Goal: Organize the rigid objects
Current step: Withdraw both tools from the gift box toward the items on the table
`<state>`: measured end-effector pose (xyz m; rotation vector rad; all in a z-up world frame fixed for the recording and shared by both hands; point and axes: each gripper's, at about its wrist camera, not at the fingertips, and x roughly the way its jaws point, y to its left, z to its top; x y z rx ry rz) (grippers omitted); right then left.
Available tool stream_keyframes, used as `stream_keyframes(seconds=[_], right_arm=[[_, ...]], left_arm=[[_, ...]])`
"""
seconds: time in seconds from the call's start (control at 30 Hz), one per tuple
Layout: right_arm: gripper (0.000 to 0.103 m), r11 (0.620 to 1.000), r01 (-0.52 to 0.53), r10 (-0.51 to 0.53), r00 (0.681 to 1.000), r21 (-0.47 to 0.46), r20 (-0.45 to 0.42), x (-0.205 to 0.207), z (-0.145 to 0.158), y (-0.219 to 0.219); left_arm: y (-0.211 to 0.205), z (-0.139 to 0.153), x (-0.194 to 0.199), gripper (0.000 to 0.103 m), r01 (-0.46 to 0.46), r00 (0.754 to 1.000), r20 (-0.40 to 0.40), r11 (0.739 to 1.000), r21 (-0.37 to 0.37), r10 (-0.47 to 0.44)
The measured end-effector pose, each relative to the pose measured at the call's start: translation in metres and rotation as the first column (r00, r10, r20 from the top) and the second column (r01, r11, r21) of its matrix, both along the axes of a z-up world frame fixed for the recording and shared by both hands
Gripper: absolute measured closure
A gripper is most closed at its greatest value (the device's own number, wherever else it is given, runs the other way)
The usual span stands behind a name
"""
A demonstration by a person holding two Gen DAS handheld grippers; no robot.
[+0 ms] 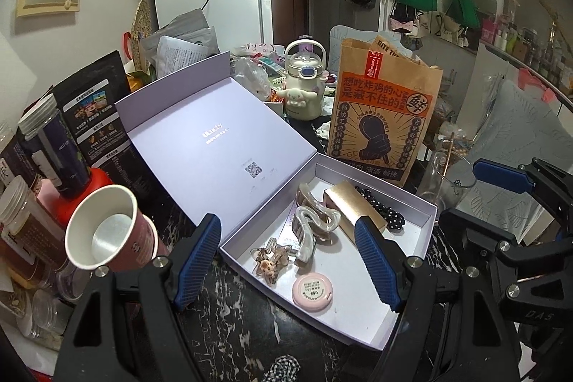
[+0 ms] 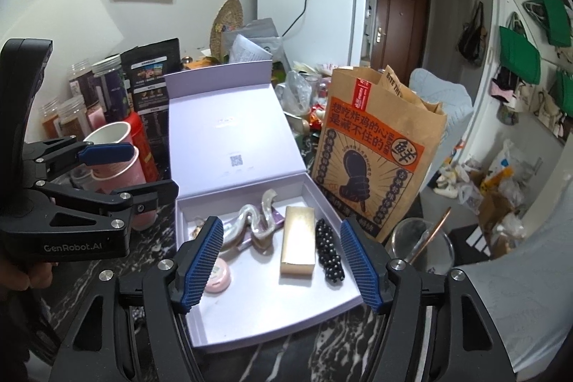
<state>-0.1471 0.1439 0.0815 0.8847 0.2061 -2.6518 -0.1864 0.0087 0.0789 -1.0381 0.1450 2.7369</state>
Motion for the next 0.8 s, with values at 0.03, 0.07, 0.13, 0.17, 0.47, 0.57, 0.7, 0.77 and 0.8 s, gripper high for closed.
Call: stream_keyframes(seconds=[0.03,0.07,0.13,0.17,0.47,0.57,0.7,0.77,0.8], right_arm=[[0.033,1.0,-0.002,0.002,1.0,-0.002,-0.002,0.003,0.001,0.0],[0.033,1.0,-0.004,0.004,1.0,-0.004,-0.004,0.006,0.002,0.0],[0.033,1.0,-0.008,0.008,1.0,-0.007,-0.008,0.012,0.003,-0.001],[0.033,1.0,-0.01,0.01,1.0,-0.007,-0.01,0.014,0.004,-0.002],[0.033,0.999,-0.028,0.028,1.0,-0.018,-0.013,0.041,0.003,-0.008],[0.032,0.999,-0.035,0.034,0.999,-0.023,-0.01,0.051,0.0,-0.011],[0.032,0.999,-0.045,0.045,0.999,-0.026,0.003,0.062,-0.006,-0.015],[0.032,0.998,-0.052,0.052,0.999,-0.029,0.006,0.068,-0.01,-0.017],[0.032,0.998,-0.054,0.055,0.998,-0.032,0.01,0.07,-0.012,-0.018]], left_arm=[[-0.001,0.0,0.003,0.026,0.0,1.0,0.0,1.0,0.0,0.0],[-0.001,0.0,0.003,0.026,0.0,1.0,0.0,1.0,0.0,0.0],[-0.001,0.0,0.006,0.026,0.0,1.0,0.002,1.0,0.001,0.0],[-0.002,-0.001,0.009,0.026,0.002,1.0,0.004,1.0,0.004,-0.002],[-0.011,-0.004,0.037,0.026,-0.001,1.0,0.021,1.0,0.017,0.001],[-0.013,-0.007,0.046,0.026,0.01,1.0,0.027,1.0,0.018,-0.011],[-0.013,-0.013,0.06,0.026,-0.003,0.999,0.032,1.0,-0.01,0.003],[-0.012,-0.016,0.067,0.026,0.0,0.999,0.033,1.0,-0.027,0.001],[-0.012,-0.017,0.07,0.026,0.002,0.999,0.035,0.999,-0.036,0.0]])
